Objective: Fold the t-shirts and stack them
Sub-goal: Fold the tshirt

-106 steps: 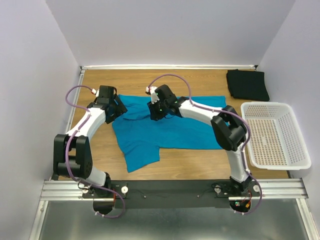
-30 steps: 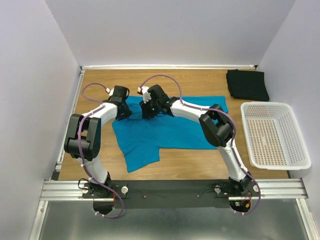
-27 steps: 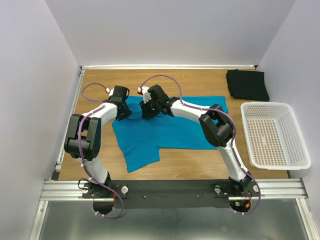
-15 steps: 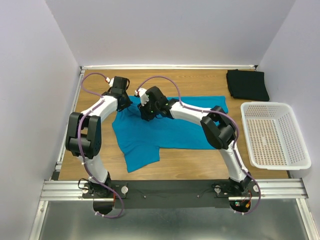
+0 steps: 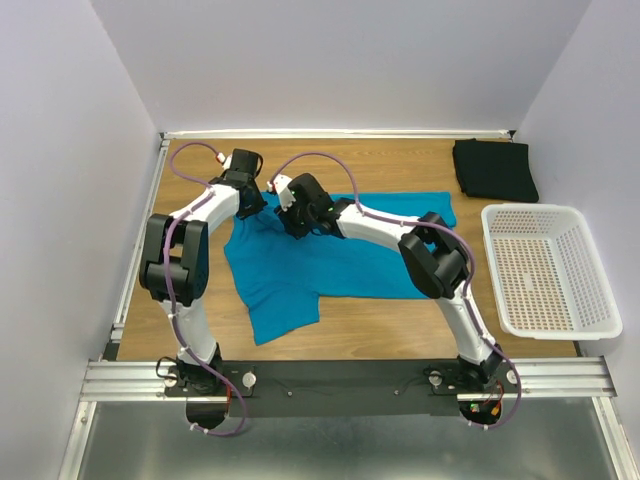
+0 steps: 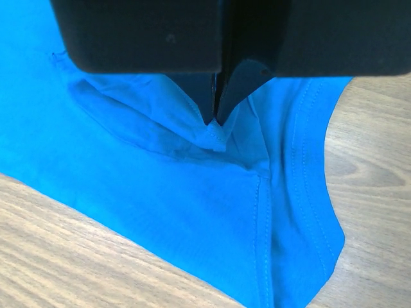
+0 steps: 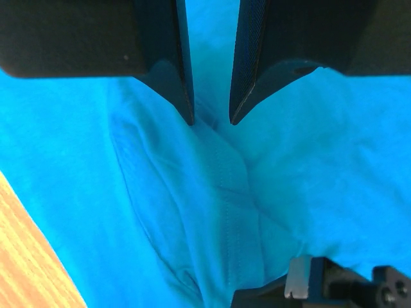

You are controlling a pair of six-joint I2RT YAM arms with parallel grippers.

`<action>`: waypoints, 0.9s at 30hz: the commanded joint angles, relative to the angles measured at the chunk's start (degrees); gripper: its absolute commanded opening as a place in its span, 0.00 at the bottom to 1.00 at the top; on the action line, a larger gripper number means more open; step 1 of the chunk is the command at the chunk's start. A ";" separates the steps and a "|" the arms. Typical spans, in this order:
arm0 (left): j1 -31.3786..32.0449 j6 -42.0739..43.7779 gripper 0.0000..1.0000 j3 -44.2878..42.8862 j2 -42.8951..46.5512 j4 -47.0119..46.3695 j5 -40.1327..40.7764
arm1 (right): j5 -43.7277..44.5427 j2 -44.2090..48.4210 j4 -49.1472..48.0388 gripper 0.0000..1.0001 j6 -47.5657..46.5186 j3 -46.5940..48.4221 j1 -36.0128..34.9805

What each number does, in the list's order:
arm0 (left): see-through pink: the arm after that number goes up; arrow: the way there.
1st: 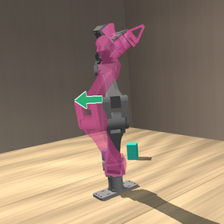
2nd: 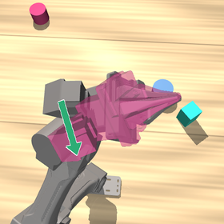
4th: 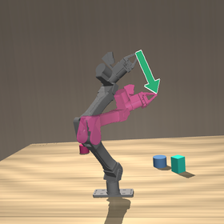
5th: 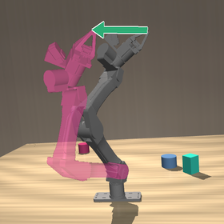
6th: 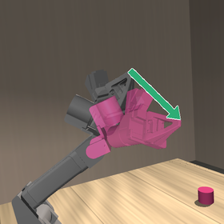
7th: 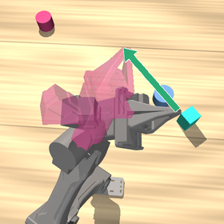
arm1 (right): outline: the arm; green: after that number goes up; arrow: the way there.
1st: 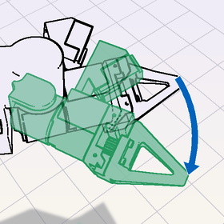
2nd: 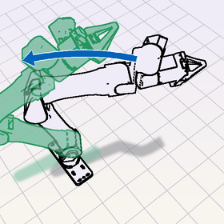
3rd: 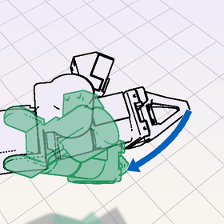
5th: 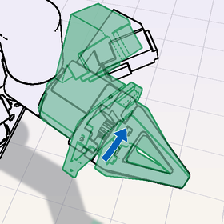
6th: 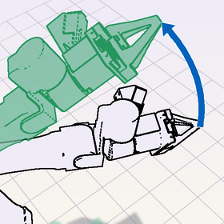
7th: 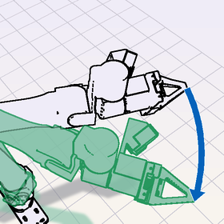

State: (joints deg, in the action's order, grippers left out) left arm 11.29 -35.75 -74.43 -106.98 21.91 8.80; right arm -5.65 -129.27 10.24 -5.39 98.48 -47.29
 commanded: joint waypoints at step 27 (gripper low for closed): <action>0.22 1.03 0.04 -9.06 -8.42 3.31 2.54 | 4.51 -0.28 -0.66 0.36 -2.44 0.66 -0.61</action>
State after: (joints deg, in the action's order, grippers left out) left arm 11.29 -35.33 -81.41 -113.86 23.77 9.02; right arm -2.96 -131.24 10.13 -7.16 99.02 -47.31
